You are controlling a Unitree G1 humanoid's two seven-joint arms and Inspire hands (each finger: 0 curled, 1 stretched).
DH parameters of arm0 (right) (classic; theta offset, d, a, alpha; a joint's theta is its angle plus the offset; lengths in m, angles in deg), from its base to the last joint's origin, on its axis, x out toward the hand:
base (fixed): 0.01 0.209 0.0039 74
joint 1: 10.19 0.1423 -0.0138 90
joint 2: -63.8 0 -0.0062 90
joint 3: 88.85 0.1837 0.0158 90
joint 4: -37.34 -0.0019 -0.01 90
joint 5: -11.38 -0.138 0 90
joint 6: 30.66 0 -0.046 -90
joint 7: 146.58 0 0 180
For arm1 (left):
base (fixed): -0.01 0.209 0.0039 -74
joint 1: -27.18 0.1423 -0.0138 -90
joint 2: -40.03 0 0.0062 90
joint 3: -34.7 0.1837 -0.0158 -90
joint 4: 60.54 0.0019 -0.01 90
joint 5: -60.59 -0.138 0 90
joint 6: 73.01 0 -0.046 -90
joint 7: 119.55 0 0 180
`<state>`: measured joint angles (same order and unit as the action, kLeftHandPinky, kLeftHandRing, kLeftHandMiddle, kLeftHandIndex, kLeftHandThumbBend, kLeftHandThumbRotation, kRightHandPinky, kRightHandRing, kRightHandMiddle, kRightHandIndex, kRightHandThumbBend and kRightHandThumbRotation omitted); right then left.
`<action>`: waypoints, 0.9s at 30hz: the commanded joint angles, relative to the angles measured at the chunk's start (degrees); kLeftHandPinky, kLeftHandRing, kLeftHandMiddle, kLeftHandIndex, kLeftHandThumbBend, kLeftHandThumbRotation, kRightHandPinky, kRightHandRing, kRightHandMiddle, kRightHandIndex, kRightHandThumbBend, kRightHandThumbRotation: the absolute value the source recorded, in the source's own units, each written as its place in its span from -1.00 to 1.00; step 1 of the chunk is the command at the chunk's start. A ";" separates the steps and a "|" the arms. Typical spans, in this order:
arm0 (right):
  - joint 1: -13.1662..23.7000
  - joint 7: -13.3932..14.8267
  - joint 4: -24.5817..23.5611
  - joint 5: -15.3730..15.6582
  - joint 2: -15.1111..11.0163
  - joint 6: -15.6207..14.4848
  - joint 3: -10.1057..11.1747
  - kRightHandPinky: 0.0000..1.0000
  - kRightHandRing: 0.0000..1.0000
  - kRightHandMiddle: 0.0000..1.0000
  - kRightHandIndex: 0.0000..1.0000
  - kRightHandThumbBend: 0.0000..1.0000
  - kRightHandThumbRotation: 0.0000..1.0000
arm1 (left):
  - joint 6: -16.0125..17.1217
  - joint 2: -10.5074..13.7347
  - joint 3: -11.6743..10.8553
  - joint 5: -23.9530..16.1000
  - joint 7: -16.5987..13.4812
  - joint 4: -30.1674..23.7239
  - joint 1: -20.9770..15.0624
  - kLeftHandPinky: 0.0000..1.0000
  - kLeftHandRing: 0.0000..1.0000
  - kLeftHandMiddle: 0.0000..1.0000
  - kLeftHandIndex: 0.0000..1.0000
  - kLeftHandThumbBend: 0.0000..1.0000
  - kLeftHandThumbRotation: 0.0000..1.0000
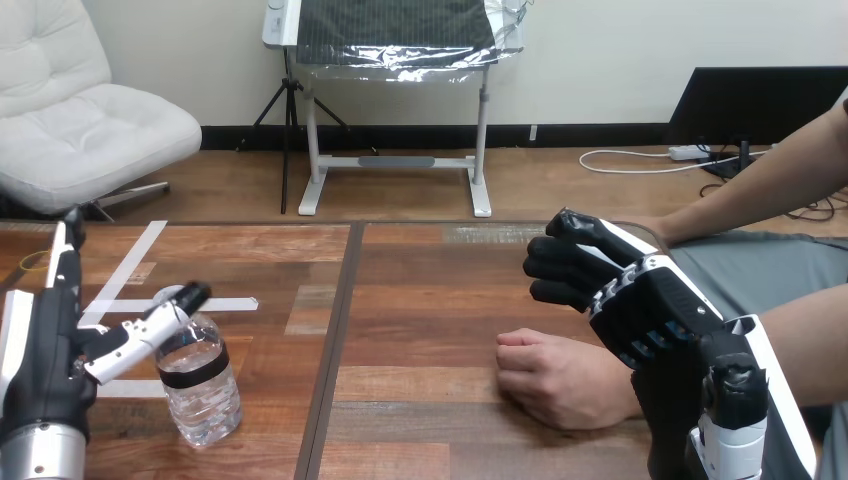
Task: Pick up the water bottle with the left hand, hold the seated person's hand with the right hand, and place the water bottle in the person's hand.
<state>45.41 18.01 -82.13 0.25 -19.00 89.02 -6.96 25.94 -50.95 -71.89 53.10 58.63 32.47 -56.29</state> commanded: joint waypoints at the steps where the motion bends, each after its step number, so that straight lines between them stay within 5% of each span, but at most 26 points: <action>1: 1.84 0.26 -1.86 -0.21 0.26 0.67 0.44 0.53 0.58 0.58 0.61 0.58 1.00 | 4.23 0.14 -0.09 -0.36 -2.77 0.73 -3.95 -1.00 1.00 0.99 0.99 0.44 -0.20; 10: 1.97 -0.03 -1.83 -0.96 0.05 0.32 0.21 0.54 0.59 0.59 0.62 0.58 1.00 | 7.78 -0.56 -0.07 -0.27 -6.07 1.66 -4.01 -1.00 0.90 0.86 0.89 0.24 0.01; 19: 2.15 0.12 -1.68 -0.49 0.11 0.31 0.38 0.54 0.60 0.59 0.62 0.58 1.00 | 7.82 -0.47 0.23 -1.74 -8.48 -1.84 -3.05 -0.99 0.78 0.76 0.78 0.22 0.23; 21: 2.19 0.13 -1.67 -0.48 0.10 0.28 0.38 0.54 0.60 0.59 0.62 0.58 1.00 | 7.61 -0.54 0.24 -1.81 -8.77 -2.99 -2.78 -0.67 0.76 0.76 0.76 0.23 0.25; 22: 2.20 0.12 -1.70 -0.51 0.09 0.23 0.37 0.54 0.60 0.59 0.62 0.58 1.00 | 7.55 -0.60 0.24 -1.72 -8.82 -3.49 -2.67 -0.28 0.75 0.75 0.75 0.22 0.27; 23: 2.20 0.12 -1.72 -0.53 0.09 0.20 0.37 0.54 0.60 0.59 0.62 0.58 1.00 | 7.50 -0.63 0.25 -1.66 -8.87 -3.84 -2.60 -0.12 0.75 0.75 0.74 0.21 0.27; 27: 2.23 0.11 -1.76 -0.74 0.05 -0.03 0.35 0.53 0.59 0.59 0.62 0.58 1.00 | 6.61 -0.72 0.19 -1.79 -8.92 -6.77 -2.13 0.26 0.74 0.74 0.73 0.20 0.28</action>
<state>45.42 17.98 -82.13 0.05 -19.07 89.01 -6.98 32.39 -51.63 -71.96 52.11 50.29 31.82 -56.28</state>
